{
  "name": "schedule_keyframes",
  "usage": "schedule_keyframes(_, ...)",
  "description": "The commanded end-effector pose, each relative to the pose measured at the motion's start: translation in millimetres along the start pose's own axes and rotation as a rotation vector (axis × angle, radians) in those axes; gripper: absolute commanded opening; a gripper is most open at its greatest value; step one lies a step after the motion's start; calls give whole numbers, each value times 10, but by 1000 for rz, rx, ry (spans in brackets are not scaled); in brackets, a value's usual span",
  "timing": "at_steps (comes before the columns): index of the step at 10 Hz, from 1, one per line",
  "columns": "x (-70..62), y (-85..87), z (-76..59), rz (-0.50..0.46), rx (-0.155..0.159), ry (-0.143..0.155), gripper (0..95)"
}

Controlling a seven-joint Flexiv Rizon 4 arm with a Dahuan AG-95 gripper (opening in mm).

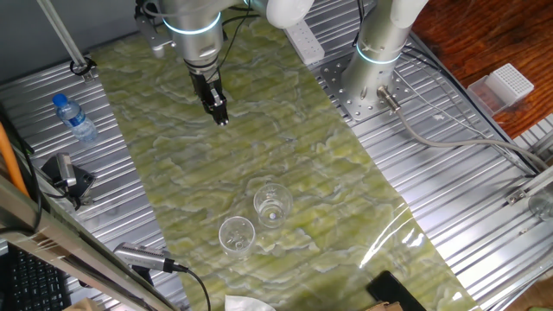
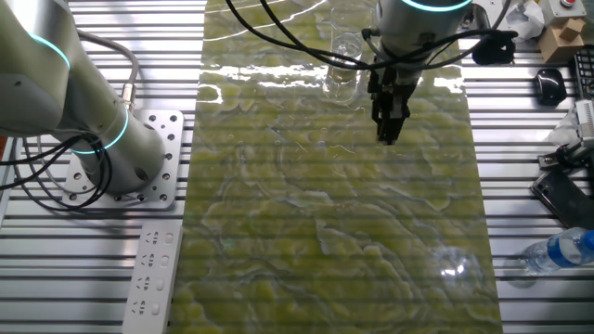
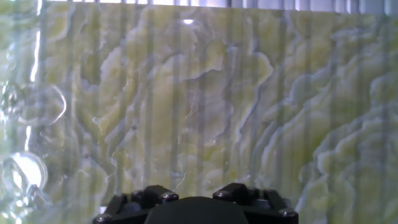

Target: Pour the water from one cup into another empty cup

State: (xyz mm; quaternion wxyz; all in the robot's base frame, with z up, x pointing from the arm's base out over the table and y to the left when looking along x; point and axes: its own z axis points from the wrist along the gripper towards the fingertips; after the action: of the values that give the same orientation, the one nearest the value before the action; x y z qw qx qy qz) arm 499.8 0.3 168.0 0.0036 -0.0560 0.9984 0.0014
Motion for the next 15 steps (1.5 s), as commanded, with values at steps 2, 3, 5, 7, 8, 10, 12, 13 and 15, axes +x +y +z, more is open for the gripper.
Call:
schedule_keyframes(2,9,14,50,-239,-4,-18,0)
schedule_keyframes(3,9,15,51,-242,-4,-17,0)
schedule_keyframes(5,11,16,54,-224,-3,-17,0)
schedule_keyframes(7,10,18,55,-224,-4,-17,0)
schedule_keyframes(8,10,20,59,-215,-3,-17,0)
schedule_keyframes(10,10,21,61,-207,-3,-16,0)
schedule_keyframes(12,10,21,61,-215,-3,-16,0)
schedule_keyframes(13,10,22,62,-218,-3,-15,0)
schedule_keyframes(15,10,22,62,-216,-4,-16,0)
